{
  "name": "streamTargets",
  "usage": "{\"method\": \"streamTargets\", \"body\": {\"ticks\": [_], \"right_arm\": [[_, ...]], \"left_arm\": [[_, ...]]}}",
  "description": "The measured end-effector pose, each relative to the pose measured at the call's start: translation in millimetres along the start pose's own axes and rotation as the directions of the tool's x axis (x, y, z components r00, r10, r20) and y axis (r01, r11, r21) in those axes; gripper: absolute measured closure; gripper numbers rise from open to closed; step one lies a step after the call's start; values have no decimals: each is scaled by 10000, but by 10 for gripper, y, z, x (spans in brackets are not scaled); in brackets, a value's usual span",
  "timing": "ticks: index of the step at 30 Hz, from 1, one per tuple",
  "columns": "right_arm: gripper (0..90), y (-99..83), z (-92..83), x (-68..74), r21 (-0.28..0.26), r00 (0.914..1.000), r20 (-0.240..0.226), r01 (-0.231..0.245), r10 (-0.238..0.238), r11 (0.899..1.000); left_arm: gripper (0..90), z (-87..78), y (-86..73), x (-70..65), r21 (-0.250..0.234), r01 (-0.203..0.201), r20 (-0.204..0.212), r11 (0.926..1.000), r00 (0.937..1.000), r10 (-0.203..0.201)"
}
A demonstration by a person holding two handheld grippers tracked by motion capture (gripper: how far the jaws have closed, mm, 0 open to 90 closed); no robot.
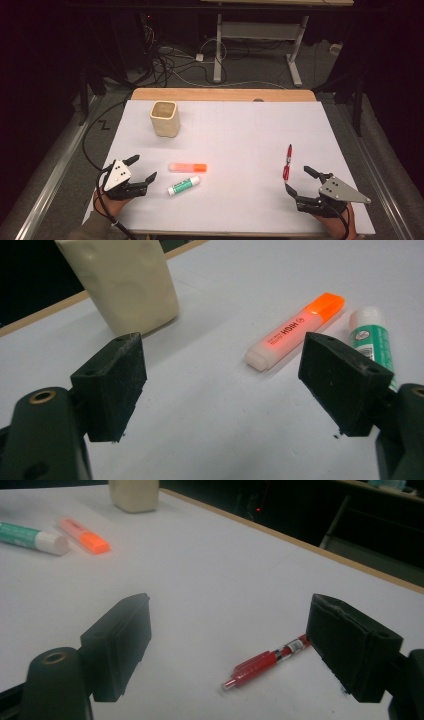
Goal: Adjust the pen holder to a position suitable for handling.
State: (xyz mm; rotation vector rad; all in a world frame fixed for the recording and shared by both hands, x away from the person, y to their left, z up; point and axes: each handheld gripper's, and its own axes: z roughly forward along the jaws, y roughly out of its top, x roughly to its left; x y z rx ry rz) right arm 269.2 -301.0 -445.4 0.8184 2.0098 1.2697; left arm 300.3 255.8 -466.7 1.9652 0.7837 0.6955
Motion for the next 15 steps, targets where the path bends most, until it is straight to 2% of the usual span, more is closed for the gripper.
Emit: {"method": "streamTargets", "body": {"ticks": [1, 3, 7, 8, 9, 10, 12, 15], "right_arm": [[184, -7, 6, -2, 59, 10000, -14, 15, -15, 10000], [184, -22, 26, -9, 173, 9998, -209, -10, 13, 9999], [184, -44, 57, 9, 338, 9993, -368, 69, -57, 9994], [184, -43, 63, 14, 352, 9992, -393, 60, -46, 9994], [185, -39, 68, 14, 345, 9988, -476, 91, -75, 9994], [185, -37, 69, 16, 352, 9984, -548, 137, -117, 9993], [191, -38, 77, 21, 376, 9979, -630, 163, -139, 9992], [193, -46, 93, 33, 516, 9975, -682, 219, -184, 9984]], "left_arm": [[189, 23, 9, -1, 199, -113, 145, 9997, 9998, 111], [189, 47, 29, -13, 443, -322, 135, 9985, 9994, 317], [206, 57, 103, 11, 394, -402, 325, 9984, 9987, 390], [206, 62, 118, 20, 494, -357, 364, 9981, 9988, 340], [206, 71, 134, 41, 494, -498, 441, 9975, 9979, 477], [207, 80, 148, 50, 619, -412, 582, 9972, 9976, 376], [207, 89, 190, 74, 729, -556, 708, 9958, 9962, 505], [251, 93, 268, 125, 957, -749, 839, 9926, 9942, 669]]}}
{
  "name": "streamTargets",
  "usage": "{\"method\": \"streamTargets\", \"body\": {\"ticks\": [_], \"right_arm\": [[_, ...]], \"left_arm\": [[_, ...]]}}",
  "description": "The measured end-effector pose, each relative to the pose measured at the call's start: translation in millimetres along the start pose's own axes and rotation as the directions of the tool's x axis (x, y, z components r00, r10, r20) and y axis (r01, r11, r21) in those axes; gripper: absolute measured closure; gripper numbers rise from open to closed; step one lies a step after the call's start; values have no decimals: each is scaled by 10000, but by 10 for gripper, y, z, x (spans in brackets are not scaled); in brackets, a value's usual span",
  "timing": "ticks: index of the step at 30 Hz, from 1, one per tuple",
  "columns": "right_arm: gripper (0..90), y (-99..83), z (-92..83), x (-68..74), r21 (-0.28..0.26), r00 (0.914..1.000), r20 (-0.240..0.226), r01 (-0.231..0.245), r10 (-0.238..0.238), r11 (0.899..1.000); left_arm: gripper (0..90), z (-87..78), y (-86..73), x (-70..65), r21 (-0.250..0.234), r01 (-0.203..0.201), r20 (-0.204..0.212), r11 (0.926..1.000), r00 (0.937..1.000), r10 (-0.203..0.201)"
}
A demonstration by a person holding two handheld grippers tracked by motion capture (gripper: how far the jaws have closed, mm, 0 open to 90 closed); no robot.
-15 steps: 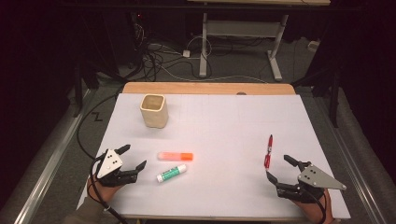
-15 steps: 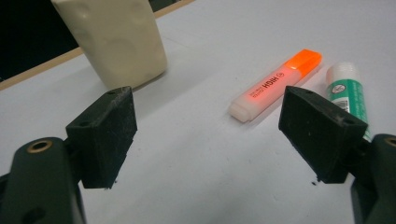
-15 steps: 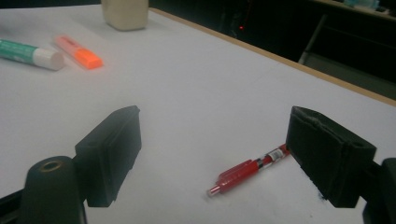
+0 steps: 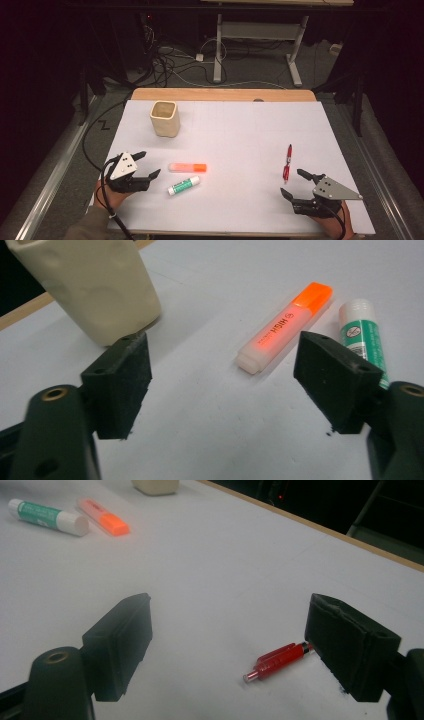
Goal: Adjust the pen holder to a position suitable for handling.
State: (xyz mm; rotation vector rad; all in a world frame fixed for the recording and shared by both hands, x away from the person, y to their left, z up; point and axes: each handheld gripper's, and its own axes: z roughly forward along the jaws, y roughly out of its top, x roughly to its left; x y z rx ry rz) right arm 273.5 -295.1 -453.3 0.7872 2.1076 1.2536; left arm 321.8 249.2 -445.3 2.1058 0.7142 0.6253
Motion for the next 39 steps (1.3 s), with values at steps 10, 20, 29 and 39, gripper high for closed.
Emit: {"method": "streamTargets", "body": {"ticks": [10, 20, 29, 39], "right_arm": [[198, -2, 42, 15, 170, 9997, -193, 118, -114, 9998], [204, -6, 63, 43, 230, 9989, -410, 214, -204, 9995], [207, -12, 87, 70, 301, 9974, -703, 206, -184, 9993], [227, -20, 114, 89, 517, 9947, -1004, 290, -237, 9982]], "left_arm": [[265, 61, 374, 273, -415, -24, -173, 9991, 9998, 16], [327, 502, 944, 648, 305, -111, 135, 9995, 9999, 106], [439, 949, 1099, 893, 1946, 332, 610, 9803, 9971, -459], [641, 1246, 1114, 997, 3125, 590, 1091, 9481, 9892, -975]]}}
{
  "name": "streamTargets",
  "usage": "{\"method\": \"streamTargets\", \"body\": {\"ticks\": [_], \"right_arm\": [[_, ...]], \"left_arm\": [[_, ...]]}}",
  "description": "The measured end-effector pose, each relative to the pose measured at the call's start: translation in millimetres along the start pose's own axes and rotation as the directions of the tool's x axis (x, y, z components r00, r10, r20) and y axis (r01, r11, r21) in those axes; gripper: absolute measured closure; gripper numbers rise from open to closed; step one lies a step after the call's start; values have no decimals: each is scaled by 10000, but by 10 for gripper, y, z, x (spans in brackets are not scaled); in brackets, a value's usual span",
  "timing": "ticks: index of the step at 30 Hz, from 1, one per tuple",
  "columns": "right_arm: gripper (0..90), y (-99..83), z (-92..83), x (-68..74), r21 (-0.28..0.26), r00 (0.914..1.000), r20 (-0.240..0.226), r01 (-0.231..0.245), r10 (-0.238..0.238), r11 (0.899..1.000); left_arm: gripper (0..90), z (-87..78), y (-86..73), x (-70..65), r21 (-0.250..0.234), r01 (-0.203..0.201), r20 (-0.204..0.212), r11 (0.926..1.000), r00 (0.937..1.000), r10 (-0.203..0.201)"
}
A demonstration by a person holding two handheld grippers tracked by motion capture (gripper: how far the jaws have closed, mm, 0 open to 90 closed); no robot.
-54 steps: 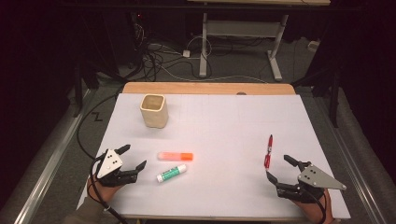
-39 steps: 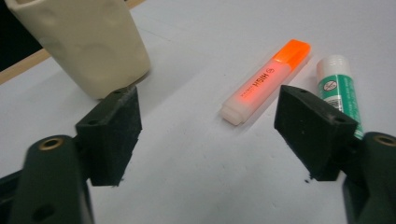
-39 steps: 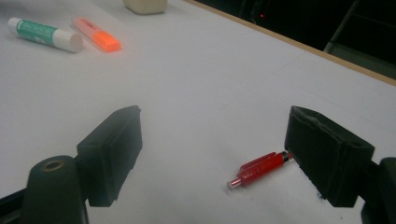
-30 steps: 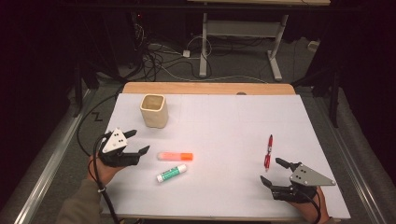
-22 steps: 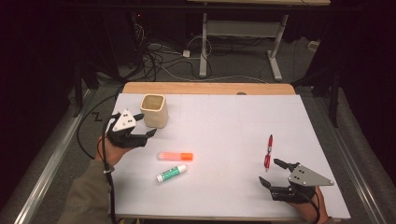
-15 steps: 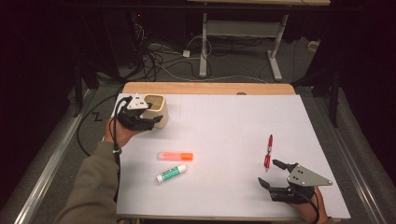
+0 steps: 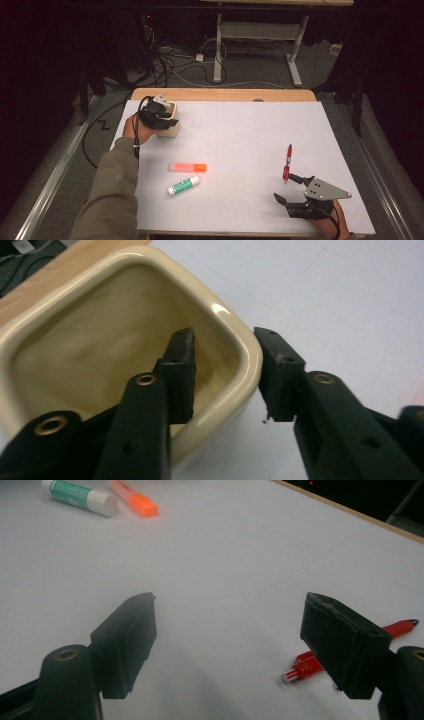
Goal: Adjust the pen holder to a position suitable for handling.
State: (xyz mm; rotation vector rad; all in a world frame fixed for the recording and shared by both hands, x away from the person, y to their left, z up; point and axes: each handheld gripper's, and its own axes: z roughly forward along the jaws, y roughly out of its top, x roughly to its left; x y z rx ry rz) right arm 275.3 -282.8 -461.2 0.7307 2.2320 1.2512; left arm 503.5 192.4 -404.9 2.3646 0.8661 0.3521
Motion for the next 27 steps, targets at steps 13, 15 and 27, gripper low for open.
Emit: {"method": "streamTargets", "body": {"ticks": [13, 15, 27], "right_arm": [[241, -5, 24, -1, 143, 9999, -58, -134, 135, 9998], [241, 2, 27, 5, 126, 9999, -64, -87, 88, 9999], [243, -4, 35, 6, 218, 9999, 47, -95, 94, 9997]], "left_arm": [[678, 15, 74, -156, -124, 156, 357, 9998, 9992, -151], [684, 25, 99, -204, -138, 68, 487, 9999, 9988, -62], [688, 286, 526, -1037, -154, -1552, 1455, 9878, 9770, 1557]]}}
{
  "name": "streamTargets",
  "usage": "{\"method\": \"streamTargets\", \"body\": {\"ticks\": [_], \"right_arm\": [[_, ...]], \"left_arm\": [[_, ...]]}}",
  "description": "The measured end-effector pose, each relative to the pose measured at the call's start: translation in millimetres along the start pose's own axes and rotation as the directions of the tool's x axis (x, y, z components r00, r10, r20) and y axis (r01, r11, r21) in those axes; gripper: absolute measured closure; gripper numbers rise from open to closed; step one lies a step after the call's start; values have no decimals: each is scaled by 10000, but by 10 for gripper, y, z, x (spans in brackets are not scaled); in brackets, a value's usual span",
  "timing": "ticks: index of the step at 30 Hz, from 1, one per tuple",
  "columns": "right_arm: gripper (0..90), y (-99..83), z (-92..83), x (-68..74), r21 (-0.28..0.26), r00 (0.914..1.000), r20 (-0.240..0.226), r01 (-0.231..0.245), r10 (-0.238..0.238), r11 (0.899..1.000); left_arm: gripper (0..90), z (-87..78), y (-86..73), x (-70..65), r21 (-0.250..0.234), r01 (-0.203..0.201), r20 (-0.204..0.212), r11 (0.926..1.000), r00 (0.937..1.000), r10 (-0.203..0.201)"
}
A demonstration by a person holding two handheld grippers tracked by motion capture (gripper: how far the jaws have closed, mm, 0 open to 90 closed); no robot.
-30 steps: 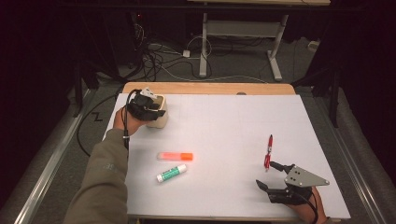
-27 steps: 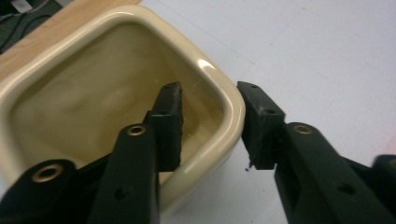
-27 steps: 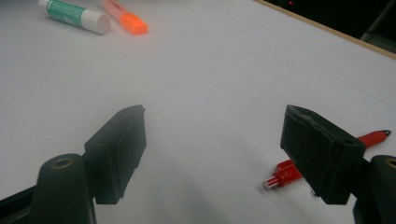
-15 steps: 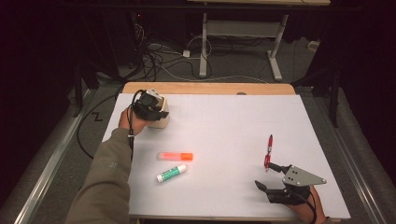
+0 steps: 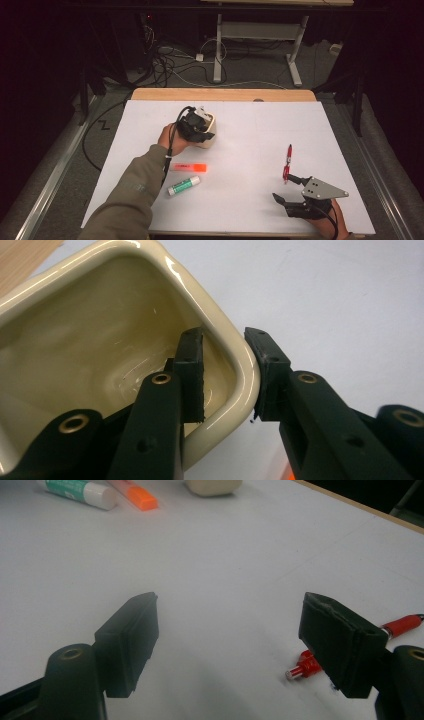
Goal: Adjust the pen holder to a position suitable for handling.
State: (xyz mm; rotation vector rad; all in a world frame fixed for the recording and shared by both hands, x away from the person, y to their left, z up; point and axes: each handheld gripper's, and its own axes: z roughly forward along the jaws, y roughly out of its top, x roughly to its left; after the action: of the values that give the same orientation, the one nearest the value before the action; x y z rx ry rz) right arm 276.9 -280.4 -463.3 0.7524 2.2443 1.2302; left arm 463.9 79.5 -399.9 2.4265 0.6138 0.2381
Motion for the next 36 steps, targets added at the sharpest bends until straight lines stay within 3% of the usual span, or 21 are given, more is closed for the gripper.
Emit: {"method": "streamTargets", "body": {"ticks": [4, 13, 16, 19, 21, 31, 36], "right_arm": [[243, -3, 2, 0, 13, 10000, -11, 29, -29, 10000], [247, -2, 5, -6, 81, 10000, 36, 10, -10, 10000], [247, -3, 7, -3, 93, 10000, 33, 42, -43, 9999], [247, -1, 0, -7, 71, 10000, 52, 17, -18, 10000], [247, 0, -5, -6, 92, 9999, 86, 51, -52, 9999], [247, 0, -10, -10, 62, 9998, 205, 69, -71, 10000], [247, -4, -19, -23, -15, 9997, 259, 28, -28, 10000]], "left_arm": [[687, 93, 134, -211, -24, -463, 314, 9989, 9984, 463], [687, 179, 271, -441, -65, -616, 549, 9981, 9966, 619], [686, 213, 332, -544, -81, -959, 709, 9954, 9928, 962], [677, 230, 346, -551, -341, -874, 533, 9956, 9946, 892], [680, 214, 330, -517, -777, -607, 716, 9951, 9952, 663], [595, 154, 299, -544, -1327, -894, 519, 9871, 9939, 970], [500, -15, 264, -547, -1869, -907, -38, 9782, 9958, 916]]}}
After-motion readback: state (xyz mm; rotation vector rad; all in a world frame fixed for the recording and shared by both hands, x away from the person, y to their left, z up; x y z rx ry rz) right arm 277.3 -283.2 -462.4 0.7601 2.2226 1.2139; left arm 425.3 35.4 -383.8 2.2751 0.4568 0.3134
